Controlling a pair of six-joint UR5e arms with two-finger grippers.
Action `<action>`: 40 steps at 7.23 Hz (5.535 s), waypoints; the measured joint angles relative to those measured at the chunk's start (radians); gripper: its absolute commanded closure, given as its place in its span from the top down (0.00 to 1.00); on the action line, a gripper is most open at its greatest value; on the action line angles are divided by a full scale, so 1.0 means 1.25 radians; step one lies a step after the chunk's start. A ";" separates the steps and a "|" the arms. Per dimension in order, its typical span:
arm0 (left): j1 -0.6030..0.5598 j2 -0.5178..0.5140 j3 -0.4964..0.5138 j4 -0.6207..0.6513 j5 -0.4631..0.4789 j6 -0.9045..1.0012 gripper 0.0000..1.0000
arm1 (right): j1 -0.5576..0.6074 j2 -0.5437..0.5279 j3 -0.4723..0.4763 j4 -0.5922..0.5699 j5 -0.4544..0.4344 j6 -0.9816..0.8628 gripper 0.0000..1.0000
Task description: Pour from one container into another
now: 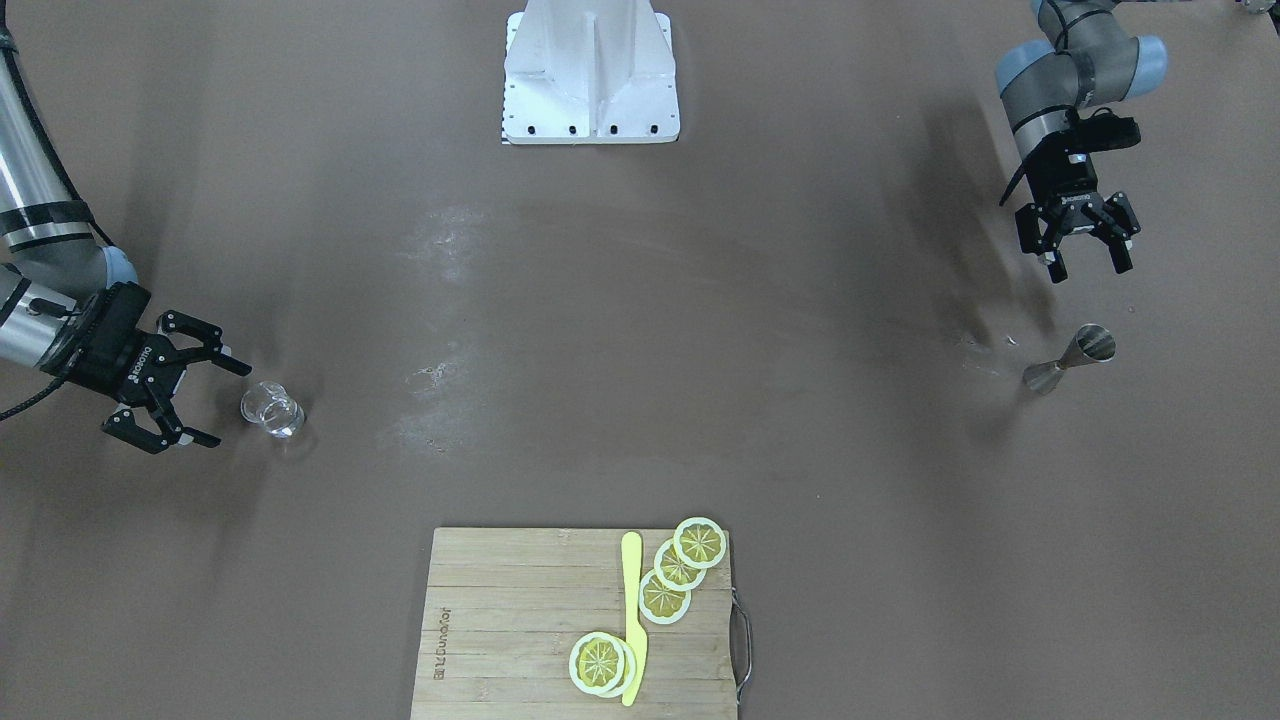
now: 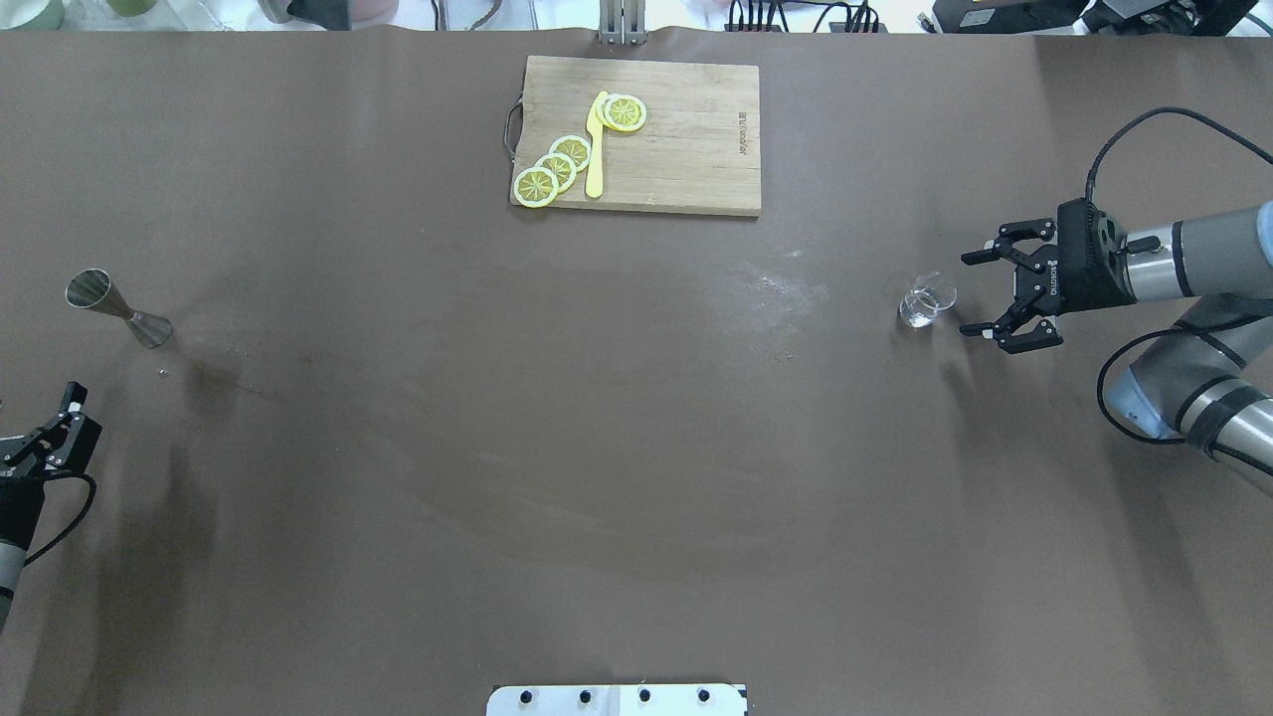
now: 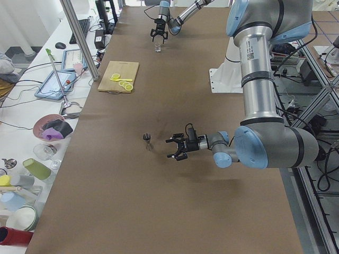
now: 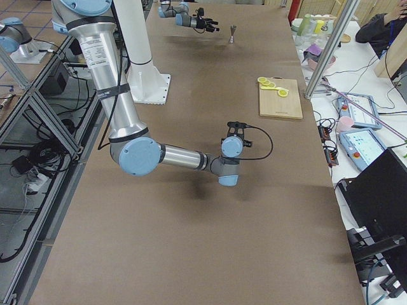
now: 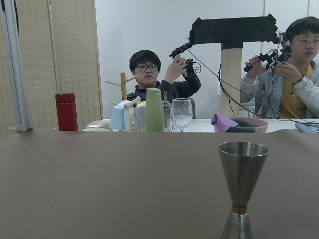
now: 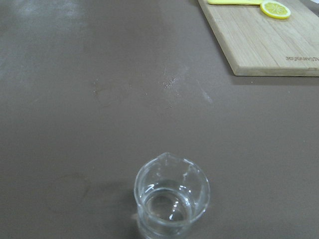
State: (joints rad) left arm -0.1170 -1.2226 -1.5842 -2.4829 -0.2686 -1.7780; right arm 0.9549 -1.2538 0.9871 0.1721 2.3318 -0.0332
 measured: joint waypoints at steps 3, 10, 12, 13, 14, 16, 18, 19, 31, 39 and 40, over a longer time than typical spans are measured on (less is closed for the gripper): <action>-0.028 -0.047 -0.005 0.068 -0.014 0.009 0.97 | -0.009 0.028 -0.030 0.002 -0.011 0.003 0.94; -0.153 -0.174 0.033 0.145 -0.105 0.056 0.97 | -0.034 0.050 -0.052 0.002 -0.026 0.019 0.75; -0.169 -0.193 0.041 0.146 -0.123 0.057 0.91 | -0.038 0.051 -0.053 0.002 -0.031 0.029 0.73; -0.177 -0.201 0.050 0.146 -0.132 0.059 0.90 | -0.040 0.051 -0.054 0.002 -0.034 0.030 0.73; -0.185 -0.211 0.064 0.146 -0.138 0.061 0.87 | -0.043 0.051 -0.055 0.002 -0.038 0.031 0.69; -0.203 -0.239 0.091 0.147 -0.148 0.062 0.53 | -0.050 0.052 -0.057 0.002 -0.045 0.032 0.54; -0.210 -0.246 0.095 0.145 -0.150 0.063 0.28 | -0.051 0.052 -0.057 0.002 -0.045 0.049 0.16; -0.213 -0.246 0.095 0.145 -0.151 0.062 0.24 | -0.051 0.052 -0.057 0.002 -0.044 0.058 0.03; -0.216 -0.326 0.044 -0.076 -0.201 0.499 0.00 | 0.095 0.057 0.060 -0.069 0.097 0.078 0.00; -0.218 -0.533 0.035 -0.273 -0.389 0.932 0.00 | 0.119 0.097 0.320 -0.350 0.225 0.070 0.00; -0.220 -0.578 0.046 -0.280 -0.424 0.966 0.00 | 0.118 0.116 0.326 -0.372 0.245 0.068 0.00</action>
State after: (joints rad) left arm -0.3917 -1.9450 -1.5268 -2.8334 -0.7991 -0.5702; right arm 1.1022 -1.1092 1.3945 -0.2929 2.6379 0.0517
